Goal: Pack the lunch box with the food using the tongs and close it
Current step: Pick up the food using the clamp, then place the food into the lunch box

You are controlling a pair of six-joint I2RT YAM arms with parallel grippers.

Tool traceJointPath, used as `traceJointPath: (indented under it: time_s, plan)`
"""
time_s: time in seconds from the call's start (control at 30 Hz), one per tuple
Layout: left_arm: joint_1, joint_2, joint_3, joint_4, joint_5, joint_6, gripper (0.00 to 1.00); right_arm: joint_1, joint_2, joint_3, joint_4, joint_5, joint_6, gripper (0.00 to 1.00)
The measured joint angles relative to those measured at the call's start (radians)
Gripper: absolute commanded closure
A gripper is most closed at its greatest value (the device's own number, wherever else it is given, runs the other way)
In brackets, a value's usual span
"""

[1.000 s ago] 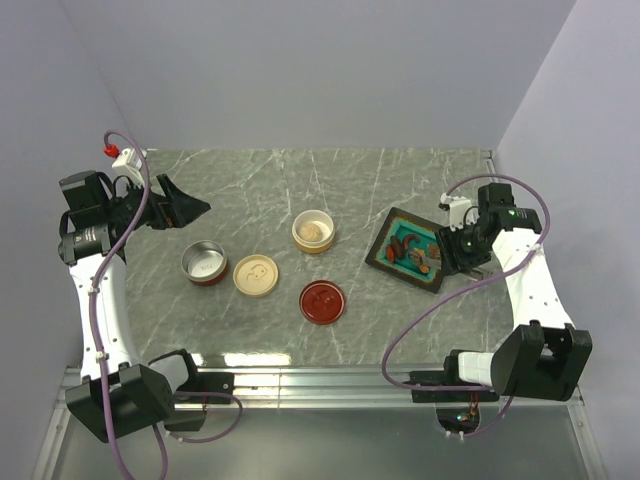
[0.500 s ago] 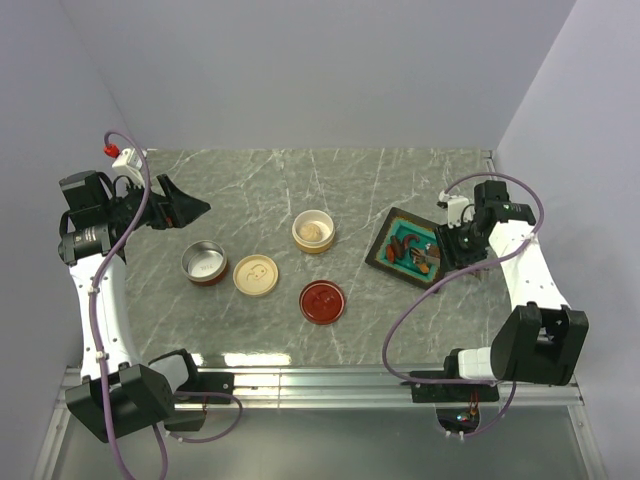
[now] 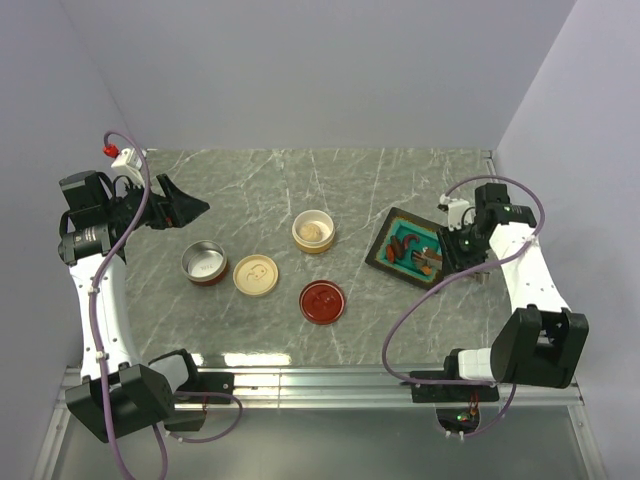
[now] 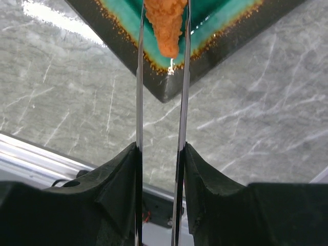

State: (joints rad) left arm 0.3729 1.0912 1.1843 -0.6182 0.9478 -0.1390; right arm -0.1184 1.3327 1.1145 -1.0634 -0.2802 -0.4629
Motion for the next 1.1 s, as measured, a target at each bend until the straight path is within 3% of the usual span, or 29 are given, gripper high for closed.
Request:
traceJointPath:
  time_s: [0.2, 0.4, 0.6, 0.77, 1.1]
  plan:
    - [0.001, 0.0, 0.0, 0.001, -0.006, 0.0, 0.03, -0.013, -0.008, 0.093, -0.065, -0.043, 0.001, 0.73]
    - [0.001, -0.002, -0.002, 0.017, -0.014, -0.009, 0.03, 0.03, -0.005, 0.204, -0.06, -0.183, 0.072, 0.76]
    - [0.006, 0.0, -0.002, 0.032, -0.013, -0.043, 0.02, 0.294, 0.052, 0.32, 0.046, -0.269, 0.216, 0.77]
    - [0.05, 0.013, -0.002, 0.062, 0.01, -0.1, 0.03, 0.51, 0.198, 0.477, 0.158, -0.303, 0.32, 0.78]
    - [0.198, 0.051, -0.002, 0.129, 0.104, -0.201, 0.04, 0.817, 0.484, 0.705, 0.33, -0.246, 0.466, 0.78]
